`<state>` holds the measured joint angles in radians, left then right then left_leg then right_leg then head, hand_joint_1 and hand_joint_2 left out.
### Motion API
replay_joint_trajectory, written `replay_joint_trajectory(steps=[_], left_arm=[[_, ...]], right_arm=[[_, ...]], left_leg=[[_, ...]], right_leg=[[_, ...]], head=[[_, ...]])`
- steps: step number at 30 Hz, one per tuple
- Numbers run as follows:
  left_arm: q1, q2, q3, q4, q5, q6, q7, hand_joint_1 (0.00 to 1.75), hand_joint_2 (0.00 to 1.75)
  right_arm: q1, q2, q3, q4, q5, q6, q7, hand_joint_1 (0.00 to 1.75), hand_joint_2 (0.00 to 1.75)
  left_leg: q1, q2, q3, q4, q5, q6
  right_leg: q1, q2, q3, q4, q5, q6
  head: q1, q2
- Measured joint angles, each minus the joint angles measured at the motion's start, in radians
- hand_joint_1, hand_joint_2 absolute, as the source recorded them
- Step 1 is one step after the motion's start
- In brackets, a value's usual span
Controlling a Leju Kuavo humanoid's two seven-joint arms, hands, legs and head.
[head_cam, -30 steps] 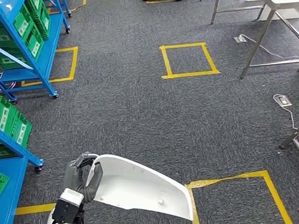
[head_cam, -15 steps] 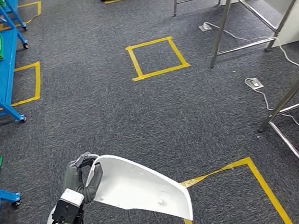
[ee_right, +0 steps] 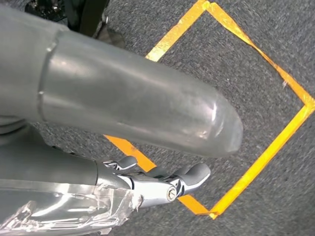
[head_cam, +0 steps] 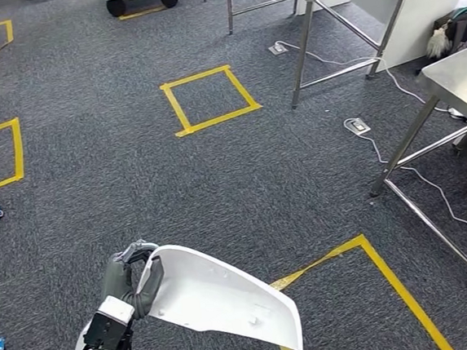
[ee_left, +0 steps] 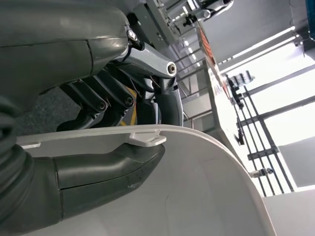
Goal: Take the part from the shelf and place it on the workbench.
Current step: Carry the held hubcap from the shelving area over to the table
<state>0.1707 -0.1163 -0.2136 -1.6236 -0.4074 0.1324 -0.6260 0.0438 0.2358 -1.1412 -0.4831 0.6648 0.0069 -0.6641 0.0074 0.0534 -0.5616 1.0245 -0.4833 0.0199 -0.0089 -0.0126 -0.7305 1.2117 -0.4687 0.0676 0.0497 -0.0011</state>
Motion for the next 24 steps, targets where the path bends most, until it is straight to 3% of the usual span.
replay_joint_trajectory(steps=[2,3,6,8,10,12,13,14,15,17,19,21,22,24], left_arm=[[0.000,0.000,0.000,0.000,0.000,0.000,0.000,1.75,1.75],[0.001,0.000,0.001,0.000,0.000,0.000,0.000,1.75,1.75],[0.002,0.000,0.002,-0.001,0.000,0.001,-0.002,1.75,1.75],[0.004,0.000,0.003,-0.001,0.001,0.000,-0.004,1.75,1.75],[0.009,0.001,0.005,-0.002,0.003,-0.004,-0.006,1.75,1.75],[0.015,0.002,0.008,-0.002,0.005,-0.010,-0.006,1.75,1.75],[0.017,0.003,0.009,-0.002,0.006,-0.012,-0.006,1.75,1.75],[0.017,0.003,0.010,-0.002,0.006,-0.014,-0.006,1.75,1.75],[0.017,0.004,0.010,-0.002,0.006,-0.015,-0.007,1.75,1.75],[0.013,0.004,0.012,-0.002,0.007,-0.018,-0.007,1.75,1.75],[0.009,0.004,0.013,-0.002,0.009,-0.022,-0.006,1.75,1.75],[0.006,0.003,0.014,-0.002,0.010,-0.025,-0.002,1.75,1.75],[0.005,0.001,0.014,-0.002,0.010,-0.026,0.001,1.75,1.75],[0.004,-0.003,0.014,-0.002,0.009,-0.029,0.006,1.75,1.75]], right_arm=[[-0.004,0.002,0.000,-0.001,0.004,0.001,0.001,0.00,0.00],[-0.006,0.004,0.000,-0.002,0.008,0.002,0.001,0.00,0.00],[-0.004,0.006,-0.005,-0.005,0.024,0.003,0.003,0.00,0.00],[-0.003,0.009,-0.012,-0.011,0.036,0.003,0.004,0.00,0.00],[-0.006,0.011,-0.018,-0.017,0.049,0.004,0.004,0.00,0.00],[-0.009,0.012,-0.024,-0.019,0.064,0.007,0.004,0.00,0.00],[-0.009,0.013,-0.027,-0.019,0.071,0.009,0.004,0.00,0.00],[-0.009,0.013,-0.031,-0.019,0.078,0.009,0.004,0.00,0.00],[-0.009,0.014,-0.035,-0.019,0.085,0.007,0.005,0.00,0.00],[-0.012,0.014,-0.043,-0.019,0.102,0.003,0.011,0.00,0.00],[-0.013,0.014,-0.052,-0.019,0.115,-0.001,0.018,0.00,0.00],[-0.013,0.014,-0.065,-0.018,0.122,-0.003,0.020,0.00,0.00],[-0.012,0.014,-0.071,-0.018,0.123,-0.004,0.021,0.00,0.00],[-0.014,0.014,-0.078,-0.016,0.126,-0.006,0.022,0.00,0.00]], left_leg=[[-0.003,0.017,0.007,0.001,-0.008,-0.011],[-0.005,0.025,0.011,0.001,-0.011,-0.017],[-0.003,0.040,0.022,-0.005,-0.015,-0.035],[0.001,0.010,0.012,0.026,-0.042,-0.045],[0.002,-0.034,-0.039,0.135,-0.101,-0.047],[0.000,-0.047,-0.101,0.249,-0.140,-0.045],[0.000,-0.049,-0.114,0.265,-0.132,-0.043],[-0.001,-0.052,-0.108,0.243,-0.106,-0.039],[-0.001,-0.060,-0.086,0.188,-0.067,-0.036],[0.001,-0.098,-0.029,0.060,-0.006,-0.030],[0.001,-0.121,-0.003,-0.001,0.009,-0.027],[0.000,-0.105,-0.002,-0.008,0.012,-0.019],[0.001,-0.096,0.000,-0.011,0.014,-0.013],[0.004,-0.073,0.002,-0.017,0.018,-0.004]], right_leg=[[0.002,-0.032,0.077,-0.123,0.034,-0.001],[0.004,-0.040,0.097,-0.154,0.038,-0.006],[0.008,-0.017,0.102,-0.166,0.039,-0.027],[0.004,0.002,0.107,-0.173,0.042,-0.041],[0.003,0.023,0.109,-0.176,0.043,-0.049],[0.006,0.048,0.109,-0.176,0.043,-0.053],[0.007,0.062,0.109,-0.176,0.043,-0.053],[0.007,0.075,0.110,-0.176,0.044,-0.053],[0.007,0.088,0.111,-0.176,0.044,-0.052],[0.008,0.113,0.109,-0.173,0.046,-0.047],[0.007,0.131,0.103,-0.173,0.049,-0.036],[0.003,0.146,0.097,-0.179,0.052,-0.024],[0.002,0.138,0.091,-0.173,0.045,-0.020],[0.003,0.089,0.058,-0.108,0.006,-0.013]], head=[[-0.001,0.000],[-0.002,0.000],[-0.004,0.000],[-0.008,0.000],[-0.014,0.000],[-0.016,0.000],[-0.016,0.000],[-0.017,0.000],[-0.016,0.000],[-0.016,0.000],[-0.016,0.000],[-0.016,0.000],[-0.015,0.000],[-0.012,0.000]])
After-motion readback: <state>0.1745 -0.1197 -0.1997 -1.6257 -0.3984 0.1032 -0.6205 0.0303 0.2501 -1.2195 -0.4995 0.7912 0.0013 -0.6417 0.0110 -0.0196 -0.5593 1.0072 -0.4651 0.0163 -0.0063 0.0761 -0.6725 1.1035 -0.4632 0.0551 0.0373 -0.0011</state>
